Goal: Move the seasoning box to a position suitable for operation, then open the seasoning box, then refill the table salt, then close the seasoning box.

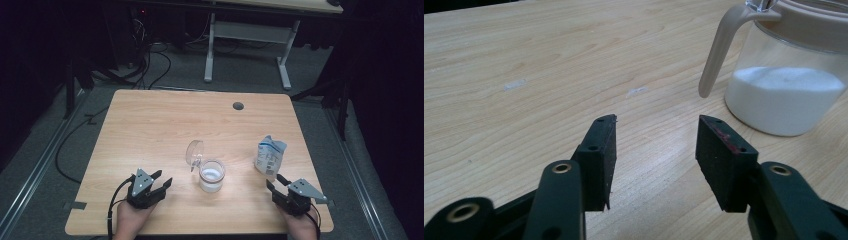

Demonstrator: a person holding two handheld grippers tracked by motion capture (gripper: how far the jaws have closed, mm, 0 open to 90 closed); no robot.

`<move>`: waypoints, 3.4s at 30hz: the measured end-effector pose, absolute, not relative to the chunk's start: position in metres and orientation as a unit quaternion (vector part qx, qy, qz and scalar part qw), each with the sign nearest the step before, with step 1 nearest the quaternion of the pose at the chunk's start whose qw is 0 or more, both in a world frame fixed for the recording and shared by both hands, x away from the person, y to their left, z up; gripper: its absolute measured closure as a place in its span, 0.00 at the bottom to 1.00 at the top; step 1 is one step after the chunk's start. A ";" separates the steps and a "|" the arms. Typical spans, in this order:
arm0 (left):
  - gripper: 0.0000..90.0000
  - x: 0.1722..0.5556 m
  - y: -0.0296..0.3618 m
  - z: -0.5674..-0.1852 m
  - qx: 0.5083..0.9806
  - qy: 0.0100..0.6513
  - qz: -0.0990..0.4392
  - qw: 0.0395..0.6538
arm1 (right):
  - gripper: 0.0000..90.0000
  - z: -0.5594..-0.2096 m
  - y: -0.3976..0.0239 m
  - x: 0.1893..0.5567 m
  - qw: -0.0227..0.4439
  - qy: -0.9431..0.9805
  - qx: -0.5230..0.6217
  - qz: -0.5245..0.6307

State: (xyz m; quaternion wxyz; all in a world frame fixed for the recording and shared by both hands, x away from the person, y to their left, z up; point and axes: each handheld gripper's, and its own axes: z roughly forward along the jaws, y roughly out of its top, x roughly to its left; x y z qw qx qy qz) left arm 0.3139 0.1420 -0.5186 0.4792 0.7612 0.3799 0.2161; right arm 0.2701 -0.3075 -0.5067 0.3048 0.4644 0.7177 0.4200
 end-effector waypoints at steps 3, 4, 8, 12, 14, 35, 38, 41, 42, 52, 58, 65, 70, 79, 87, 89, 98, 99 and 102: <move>0.61 0.313 0.141 -0.518 0.759 0.382 0.213 0.482 | 0.63 -0.507 -0.297 0.274 0.301 0.727 0.455 0.418; 0.62 0.313 0.138 -0.517 0.759 0.380 0.212 0.484 | 0.66 -0.508 -0.287 0.277 0.295 0.731 0.449 0.420; 0.67 0.313 0.135 -0.518 0.761 0.376 0.209 0.485 | 0.68 -0.507 -0.275 0.284 0.289 0.734 0.441 0.427; 0.72 0.313 0.133 -0.515 0.760 0.377 0.206 0.488 | 0.69 -0.508 -0.258 0.295 0.281 0.745 0.429 0.428; 0.77 0.314 0.132 -0.513 0.753 0.386 0.199 0.495 | 0.71 -0.509 -0.247 0.302 0.275 0.754 0.418 0.426; 0.98 0.327 0.105 -0.494 0.732 0.402 0.193 0.516 | 1.00 -0.509 -0.231 0.307 0.255 0.768 0.398 0.432; 0.99 0.330 0.102 -0.490 0.727 0.402 0.191 0.523 | 1.00 -0.510 -0.227 0.304 0.256 0.772 0.391 0.430; 1.00 0.333 0.101 -0.486 0.723 0.402 0.189 0.529 | 1.00 -0.510 -0.223 0.302 0.257 0.776 0.386 0.428; 1.00 0.334 0.100 -0.485 0.722 0.401 0.189 0.530 | 1.00 -0.510 -0.222 0.301 0.257 0.777 0.385 0.427; 1.00 0.335 0.098 -0.477 0.715 0.396 0.185 0.546 | 1.00 -0.513 -0.215 0.301 0.250 0.782 0.379 0.426; 1.00 0.331 0.092 -0.474 0.716 0.384 0.184 0.553 | 1.00 -0.514 -0.211 0.301 0.245 0.787 0.374 0.426; 1.00 0.327 0.086 -0.470 0.718 0.371 0.180 0.560 | 1.00 -0.515 -0.203 0.301 0.245 0.790 0.365 0.427; 0.99 0.325 0.082 -0.471 0.723 0.365 0.178 0.560 | 1.00 -0.514 -0.203 0.303 0.246 0.788 0.366 0.429; 0.99 0.320 0.074 -0.472 0.730 0.353 0.176 0.558 | 1.00 -0.511 -0.205 0.303 0.251 0.784 0.368 0.432; 0.99 0.319 0.087 -0.482 0.734 0.368 0.184 0.540 | 1.00 -0.500 -0.201 0.307 0.260 0.775 0.363 0.448; 0.97 0.319 0.098 -0.487 0.744 0.371 0.199 0.518 | 1.00 -0.497 -0.200 0.308 0.261 0.772 0.363 0.451; 0.82 0.316 0.171 -0.509 0.696 0.461 0.212 0.508 | 1.00 -0.496 -0.199 0.310 0.261 0.773 0.354 0.457; 0.81 0.317 0.179 -0.511 0.709 0.456 0.220 0.491 | 1.00 -0.495 -0.198 0.309 0.264 0.774 0.354 0.454; 0.77 0.320 0.185 -0.515 0.702 0.469 0.222 0.488 | 1.00 -0.495 -0.198 0.307 0.265 0.775 0.352 0.454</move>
